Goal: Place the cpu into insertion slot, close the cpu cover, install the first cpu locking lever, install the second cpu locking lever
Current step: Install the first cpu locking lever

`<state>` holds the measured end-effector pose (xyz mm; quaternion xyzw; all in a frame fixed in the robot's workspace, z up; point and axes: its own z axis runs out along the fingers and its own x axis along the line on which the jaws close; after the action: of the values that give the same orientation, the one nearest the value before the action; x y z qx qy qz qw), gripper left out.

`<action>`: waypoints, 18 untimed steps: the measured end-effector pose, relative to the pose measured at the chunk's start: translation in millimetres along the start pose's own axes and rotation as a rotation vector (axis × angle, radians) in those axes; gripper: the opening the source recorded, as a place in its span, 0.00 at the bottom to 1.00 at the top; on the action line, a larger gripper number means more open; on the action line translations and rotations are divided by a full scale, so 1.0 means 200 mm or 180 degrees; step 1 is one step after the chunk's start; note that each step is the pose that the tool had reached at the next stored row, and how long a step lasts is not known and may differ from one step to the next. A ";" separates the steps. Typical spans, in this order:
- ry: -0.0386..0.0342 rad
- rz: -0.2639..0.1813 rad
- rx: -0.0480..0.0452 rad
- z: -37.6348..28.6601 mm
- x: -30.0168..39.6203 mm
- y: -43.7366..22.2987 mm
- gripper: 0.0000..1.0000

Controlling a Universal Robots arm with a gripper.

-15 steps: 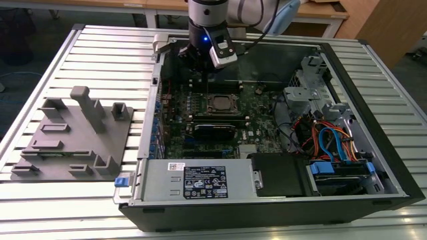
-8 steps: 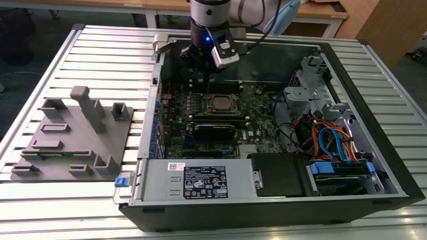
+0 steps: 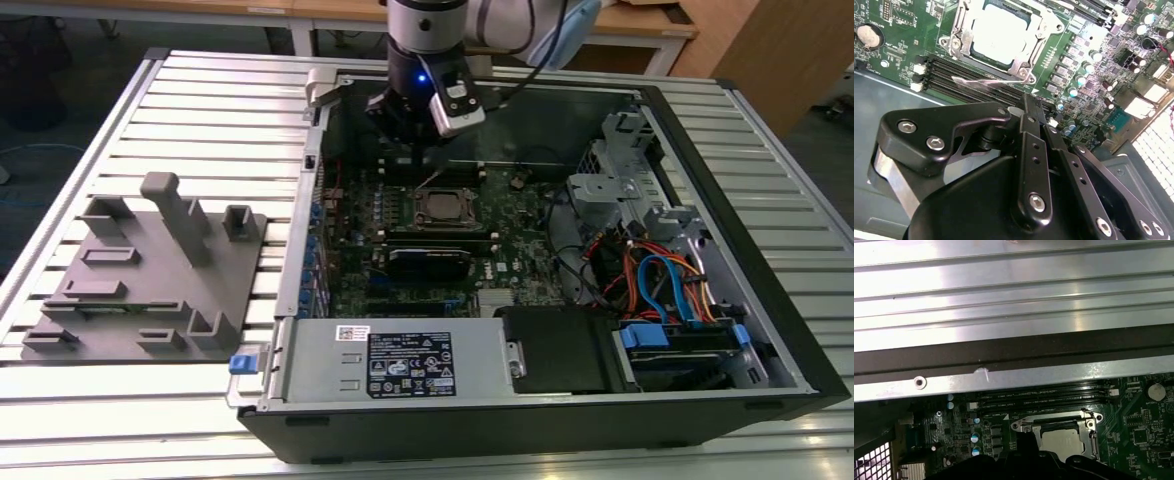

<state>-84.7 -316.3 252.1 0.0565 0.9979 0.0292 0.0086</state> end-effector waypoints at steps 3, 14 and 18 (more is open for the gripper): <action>0.0000 0.0000 0.0000 0.001 -0.012 0.001 0.10; 0.0013 -0.0029 -0.0099 0.014 -0.039 0.004 0.10; 0.0020 -0.0128 -0.0100 0.017 -0.054 0.005 0.10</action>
<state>-73.8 -316.3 248.9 0.0362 0.9983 0.0449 0.0069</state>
